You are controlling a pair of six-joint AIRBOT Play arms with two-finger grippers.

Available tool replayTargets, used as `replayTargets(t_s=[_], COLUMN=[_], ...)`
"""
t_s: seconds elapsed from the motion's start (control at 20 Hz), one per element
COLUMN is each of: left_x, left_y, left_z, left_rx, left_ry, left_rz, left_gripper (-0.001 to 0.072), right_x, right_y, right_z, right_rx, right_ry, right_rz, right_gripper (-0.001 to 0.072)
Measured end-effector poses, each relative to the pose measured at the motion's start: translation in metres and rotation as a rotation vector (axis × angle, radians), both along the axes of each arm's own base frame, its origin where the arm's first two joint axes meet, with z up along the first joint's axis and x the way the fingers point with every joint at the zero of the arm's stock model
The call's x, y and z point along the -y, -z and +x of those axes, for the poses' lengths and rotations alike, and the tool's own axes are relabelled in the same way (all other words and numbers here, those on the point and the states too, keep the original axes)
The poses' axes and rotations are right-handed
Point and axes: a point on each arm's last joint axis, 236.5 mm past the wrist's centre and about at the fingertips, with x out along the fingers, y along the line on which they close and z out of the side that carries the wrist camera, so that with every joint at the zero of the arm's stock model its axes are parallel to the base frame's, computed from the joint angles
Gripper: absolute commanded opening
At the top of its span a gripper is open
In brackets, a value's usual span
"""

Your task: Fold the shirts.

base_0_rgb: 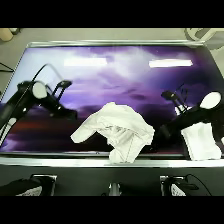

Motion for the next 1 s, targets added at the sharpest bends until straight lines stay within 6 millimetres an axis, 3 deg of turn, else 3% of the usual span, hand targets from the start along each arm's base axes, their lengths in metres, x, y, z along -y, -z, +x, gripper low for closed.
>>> replayTargets(t_s=[0.15,0.3,0.65,0.7,0.9,1.0], left_x=[-0.013,-0.002,0.025,0.029,0.040,0.042], left_y=[0.037,0.063,0.090,0.092,0.097,0.098], left_z=[-0.032,-0.052,-0.067,-0.067,-0.061,-0.061], left_rx=[-0.095,-0.152,-0.207,-0.204,-0.176,-0.173], left_ry=[-0.066,-0.120,-0.166,-0.163,-0.173,-0.183], left_rz=[-0.022,-0.099,-0.197,-0.204,-0.218,-0.219], left_gripper=[0.0719,0.0720,0.0709,0.0630,0.0064,0.0039], right_x=[-0.005,-0.007,-0.008,-0.008,-0.008,-0.011], right_y=[0.024,0.036,0.045,0.045,0.052,0.061], right_z=[-0.019,-0.028,-0.024,-0.024,-0.025,-0.030], right_rx=[-0.066,-0.094,-0.076,-0.074,-0.075,-0.097], right_ry=[0.000,0.002,0.022,0.023,0.034,0.048], right_rz=[0.022,0.031,0.031,0.031,0.029,0.039], right_gripper=[0.0688,0.0687,0.0687,0.0687,0.0687,0.0687])
